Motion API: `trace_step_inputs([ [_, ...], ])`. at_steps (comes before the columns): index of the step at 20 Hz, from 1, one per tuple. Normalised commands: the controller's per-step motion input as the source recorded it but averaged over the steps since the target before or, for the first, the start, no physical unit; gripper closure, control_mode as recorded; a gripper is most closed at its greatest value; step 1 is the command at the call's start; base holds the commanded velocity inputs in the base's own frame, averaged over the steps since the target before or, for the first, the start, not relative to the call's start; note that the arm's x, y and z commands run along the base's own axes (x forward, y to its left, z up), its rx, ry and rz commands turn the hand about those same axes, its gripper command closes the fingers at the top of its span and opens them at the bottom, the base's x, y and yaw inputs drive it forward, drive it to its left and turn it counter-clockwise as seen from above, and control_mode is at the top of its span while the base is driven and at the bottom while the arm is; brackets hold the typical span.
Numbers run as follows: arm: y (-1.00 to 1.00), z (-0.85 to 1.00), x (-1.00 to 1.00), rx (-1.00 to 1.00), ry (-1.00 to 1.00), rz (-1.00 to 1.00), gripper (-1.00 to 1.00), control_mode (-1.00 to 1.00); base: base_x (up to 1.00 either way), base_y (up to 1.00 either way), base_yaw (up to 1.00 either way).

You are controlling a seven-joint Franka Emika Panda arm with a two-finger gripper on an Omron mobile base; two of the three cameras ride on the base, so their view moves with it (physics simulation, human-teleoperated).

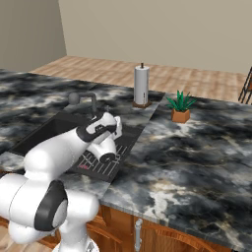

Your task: Pick the teapot and strainer and place them in the sink. Then turn on the water.

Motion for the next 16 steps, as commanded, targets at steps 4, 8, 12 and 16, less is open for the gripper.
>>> trace_step_inputs([
  [4,0.0,0.0,0.16,0.06,0.02,0.0,-1.0,-1.0,0.0,0.0,0.0],
  [8,-0.02,0.0,0.19,0.05,0.0,0.01,-1.0,-1.0,0.0,0.0,0.0],
  [12,-0.04,0.0,0.17,0.04,0.0,0.07,-1.0,-1.0,0.0,0.0,0.0],
  [16,-0.01,0.0,0.29,0.04,0.0,0.15,-1.0,-1.0,0.0,0.0,0.0],
])
